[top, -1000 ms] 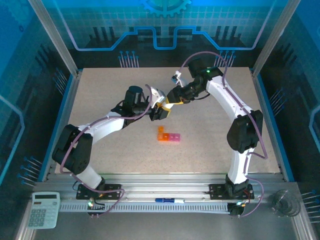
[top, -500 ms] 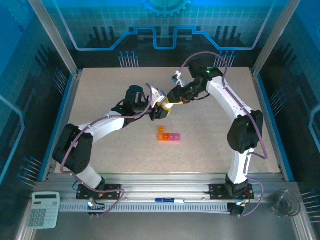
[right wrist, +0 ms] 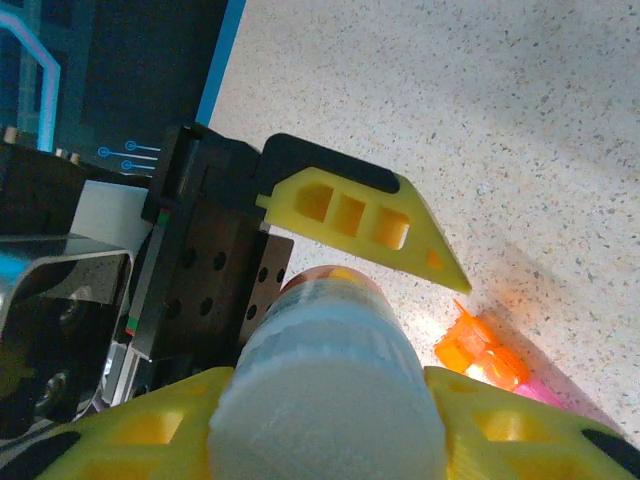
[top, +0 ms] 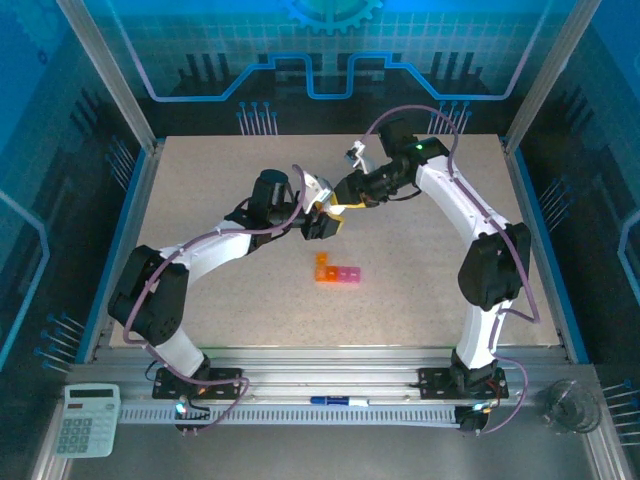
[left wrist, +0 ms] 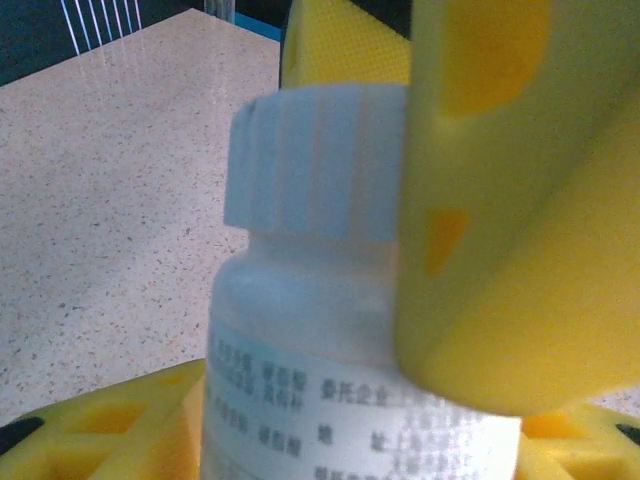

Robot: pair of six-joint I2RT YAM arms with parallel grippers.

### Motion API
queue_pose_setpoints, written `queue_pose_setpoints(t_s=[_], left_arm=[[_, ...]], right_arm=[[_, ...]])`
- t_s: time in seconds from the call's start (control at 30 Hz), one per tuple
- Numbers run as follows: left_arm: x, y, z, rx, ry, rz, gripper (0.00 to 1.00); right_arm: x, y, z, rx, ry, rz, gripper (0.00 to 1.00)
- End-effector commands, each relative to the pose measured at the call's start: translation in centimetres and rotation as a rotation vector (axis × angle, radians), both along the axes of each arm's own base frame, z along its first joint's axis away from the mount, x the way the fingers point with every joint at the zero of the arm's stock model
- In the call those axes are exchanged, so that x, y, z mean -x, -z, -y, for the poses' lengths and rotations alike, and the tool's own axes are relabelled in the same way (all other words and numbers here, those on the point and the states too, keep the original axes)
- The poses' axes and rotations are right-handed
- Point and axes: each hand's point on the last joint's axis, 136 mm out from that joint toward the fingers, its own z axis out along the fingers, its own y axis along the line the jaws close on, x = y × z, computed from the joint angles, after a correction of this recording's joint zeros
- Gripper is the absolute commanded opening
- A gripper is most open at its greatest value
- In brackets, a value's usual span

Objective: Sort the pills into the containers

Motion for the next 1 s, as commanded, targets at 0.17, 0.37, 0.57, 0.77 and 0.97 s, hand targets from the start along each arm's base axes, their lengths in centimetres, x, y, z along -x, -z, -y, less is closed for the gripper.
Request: queue_pose_setpoints(t_s=[0.17,0.37,0.57,0.77,0.97], left_arm=[[-0.3,-1.2,0.4,0.013,0.006,0.022,0.41],[-0.7,-2.0,0.2,0.034,-0.03,0.026,0.54],[-0.9,-2.6,0.0,0.058,-0.044,0.023,0.59],[-0.8,-2.7,0.1,0.071,-0.033,0.014,0.51],[-0.7,-2.3,0.2,0.069,-0.027,-0.002,0.57]], right_arm=[[0.6,-1.4,0.5,-0.036,0.009,-0.002,0.46],[0.5,-1.2,0.9,-0.036,0.025,-0.006,0.46],[0.6,-1.1,1.2,-0.042,0.034,-0.01,0.46],[0.5,-1.4,1.3,-0.086,0.047,-0.02,0.46],[0.0,-1.9,1.9,-0.147,0.083,-0.032,0.43]])
